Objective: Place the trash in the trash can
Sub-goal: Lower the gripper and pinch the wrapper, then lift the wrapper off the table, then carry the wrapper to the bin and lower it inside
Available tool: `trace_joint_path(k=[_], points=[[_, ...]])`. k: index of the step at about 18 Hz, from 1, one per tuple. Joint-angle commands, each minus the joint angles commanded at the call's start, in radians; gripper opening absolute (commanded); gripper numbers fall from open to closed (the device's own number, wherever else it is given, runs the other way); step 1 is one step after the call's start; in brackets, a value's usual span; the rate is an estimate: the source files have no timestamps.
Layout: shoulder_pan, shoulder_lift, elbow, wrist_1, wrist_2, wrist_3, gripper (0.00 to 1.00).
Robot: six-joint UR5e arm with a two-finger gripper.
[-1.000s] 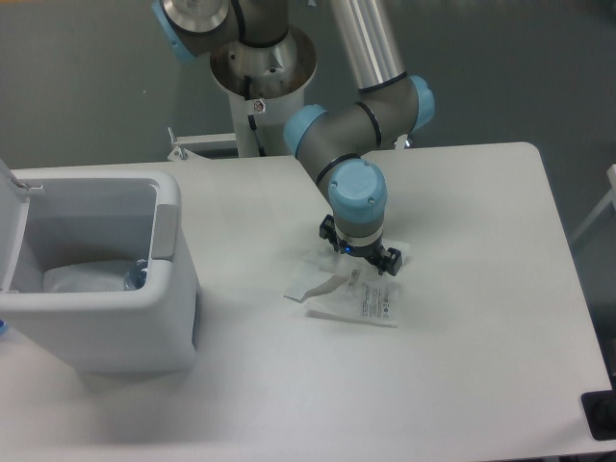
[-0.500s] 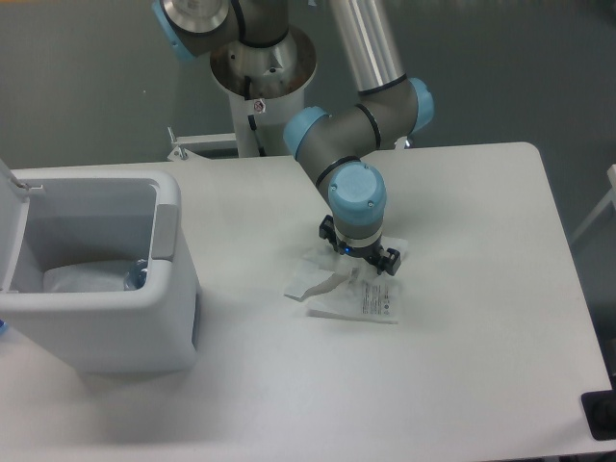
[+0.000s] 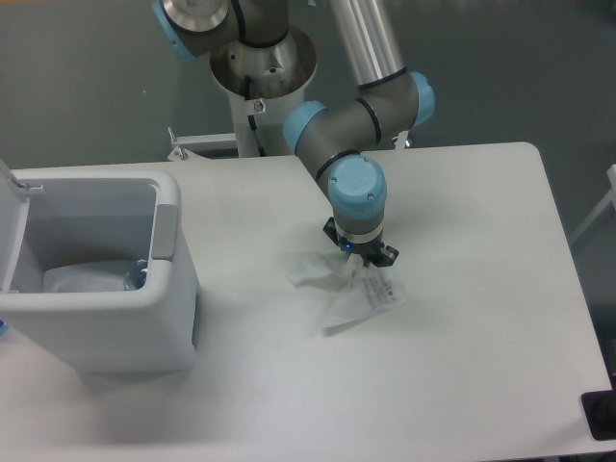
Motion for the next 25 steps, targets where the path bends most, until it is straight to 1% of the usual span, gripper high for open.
trace_joint_path(k=[5, 7, 11, 12, 14, 18, 20, 21, 22, 24, 25], points=[[0.003, 0.043, 0.003, 0.000, -0.002, -0.028, 0.00], [0.005, 0.058, 0.008, 0.000, -0.012, -0.069, 0.00], [0.003, 0.087, 0.083, 0.000, -0.104, -0.254, 0.00], [0.006, 0.100, 0.110, 0.000, -0.136, -0.309, 0.00], [0.009, 0.127, 0.139, 0.003, -0.185, -0.385, 0.00], [0.011, 0.201, 0.225, 0.005, -0.325, -0.596, 0.00], [0.005, 0.245, 0.270, 0.008, -0.389, -0.693, 0.00], [0.002, 0.279, 0.297, 0.009, -0.428, -0.760, 0.00], [-0.002, 0.294, 0.316, 0.011, -0.454, -0.794, 0.00], [-0.012, 0.339, 0.340, 0.011, -0.512, -0.853, 0.00], [-0.027, 0.363, 0.339, 0.011, -0.537, -0.877, 0.00]])
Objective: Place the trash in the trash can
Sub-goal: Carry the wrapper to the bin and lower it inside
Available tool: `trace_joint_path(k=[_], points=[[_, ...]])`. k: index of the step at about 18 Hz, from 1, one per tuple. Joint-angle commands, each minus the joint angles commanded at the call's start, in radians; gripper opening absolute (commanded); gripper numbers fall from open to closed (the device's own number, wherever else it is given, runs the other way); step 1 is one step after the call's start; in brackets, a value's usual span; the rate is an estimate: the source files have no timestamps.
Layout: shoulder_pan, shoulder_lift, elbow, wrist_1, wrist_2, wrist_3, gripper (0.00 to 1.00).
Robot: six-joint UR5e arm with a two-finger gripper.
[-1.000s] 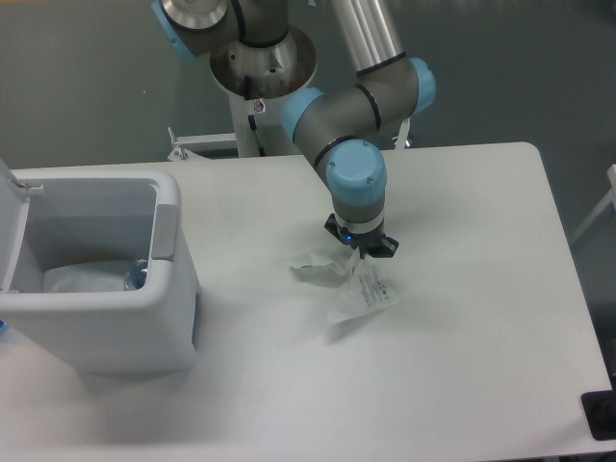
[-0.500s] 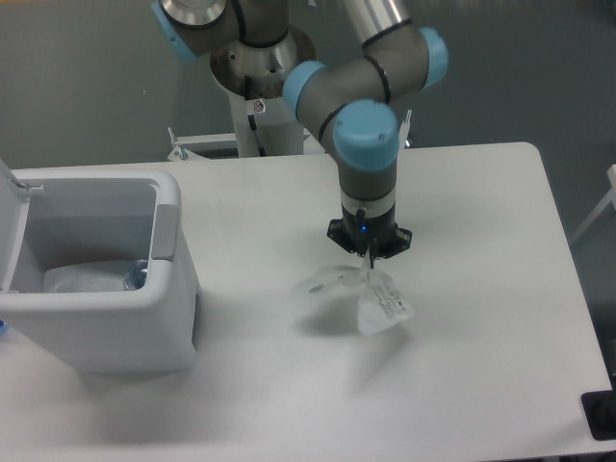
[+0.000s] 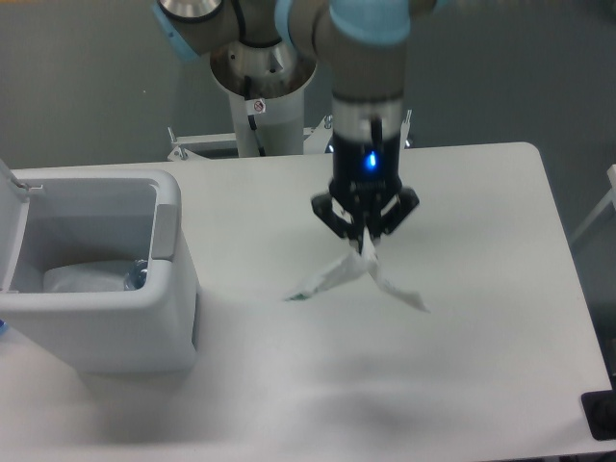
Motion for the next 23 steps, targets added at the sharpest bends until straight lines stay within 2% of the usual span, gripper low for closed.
trace_joint_path(k=[3, 5, 7, 8, 11, 15, 18, 23], points=[[-0.083, 0.046, -0.018, 0.002, -0.028, -0.002, 0.00], [-0.132, 0.033, 0.007, 0.009, -0.029, 0.013, 0.00], [-0.190, 0.011, 0.012, 0.009, -0.029, 0.113, 0.00], [-0.233, 0.000, 0.011, 0.008, -0.029, 0.182, 0.00], [-0.317, -0.017, -0.006, 0.009, -0.029, 0.224, 0.00], [-0.354, -0.026, -0.015, 0.000, -0.028, 0.273, 0.00], [-0.390, -0.023, -0.051, 0.000, -0.026, 0.282, 0.00], [-0.405, -0.024, -0.100, -0.003, -0.023, 0.305, 0.00]])
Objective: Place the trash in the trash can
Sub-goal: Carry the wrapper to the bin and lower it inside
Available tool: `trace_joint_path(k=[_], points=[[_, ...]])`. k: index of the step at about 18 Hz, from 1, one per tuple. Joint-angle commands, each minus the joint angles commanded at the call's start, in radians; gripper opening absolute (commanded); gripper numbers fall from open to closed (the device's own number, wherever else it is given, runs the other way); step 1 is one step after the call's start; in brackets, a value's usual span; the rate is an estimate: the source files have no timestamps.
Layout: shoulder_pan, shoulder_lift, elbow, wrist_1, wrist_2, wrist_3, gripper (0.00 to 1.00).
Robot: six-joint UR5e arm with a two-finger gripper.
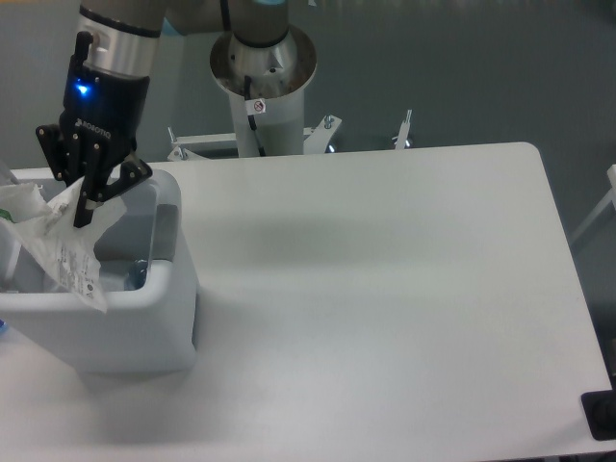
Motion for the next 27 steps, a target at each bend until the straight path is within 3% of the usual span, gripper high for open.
trace_joint_path(k=[6, 16, 25, 26, 27], points=[[-0.005, 0.006, -0.029, -0.003, 0.006, 0.037, 0.00], [-0.005, 0.008, -0.048, -0.078, 0.008, 0.051, 0.00], [-0.006, -0.018, -0.045, -0.077, 0.009, 0.037, 0.01], [-0.006, -0.020, -0.045, -0.077, 0.009, 0.037, 0.06], [-0.006, -0.023, -0.042, -0.077, 0.009, 0.037, 0.20]])
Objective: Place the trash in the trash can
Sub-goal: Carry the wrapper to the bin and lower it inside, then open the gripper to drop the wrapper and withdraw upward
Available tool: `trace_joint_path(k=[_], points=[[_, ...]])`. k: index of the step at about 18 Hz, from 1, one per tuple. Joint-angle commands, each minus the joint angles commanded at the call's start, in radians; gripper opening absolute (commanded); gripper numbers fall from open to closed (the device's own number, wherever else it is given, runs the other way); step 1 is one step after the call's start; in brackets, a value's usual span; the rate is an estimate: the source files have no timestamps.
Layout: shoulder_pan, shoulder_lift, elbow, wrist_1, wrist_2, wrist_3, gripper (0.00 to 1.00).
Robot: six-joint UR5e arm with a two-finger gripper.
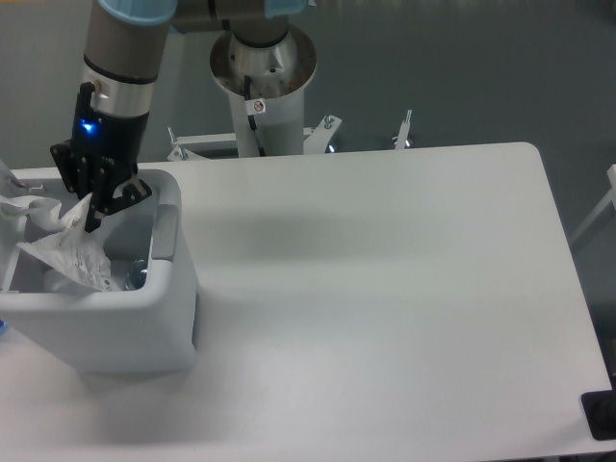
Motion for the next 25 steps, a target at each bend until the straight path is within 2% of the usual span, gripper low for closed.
trace_joint_path(k=[2, 4, 6, 11, 14, 17, 19, 21, 25], points=[[0.002, 0.001, 0.005, -0.003, 0.003, 0.000, 0.39], [0.002, 0.011, -0.005, 0.000, 0.023, 0.000, 0.71], [0.003, 0.015, -0.002, 0.003, 0.026, 0.000, 0.97], [0.009, 0.044, 0.003, 0.002, 0.023, -0.002, 1.00], [0.018, 0.089, 0.006, 0.003, 0.023, -0.003, 1.00], [0.145, 0.150, 0.000, 0.006, 0.028, -0.005, 1.00], [0.249, 0.159, 0.000, 0.006, 0.072, -0.002, 1.00], [0.336, 0.153, -0.005, 0.009, 0.139, 0.026, 1.00], [0.443, 0.114, -0.008, 0.006, 0.244, 0.225, 1.00]])
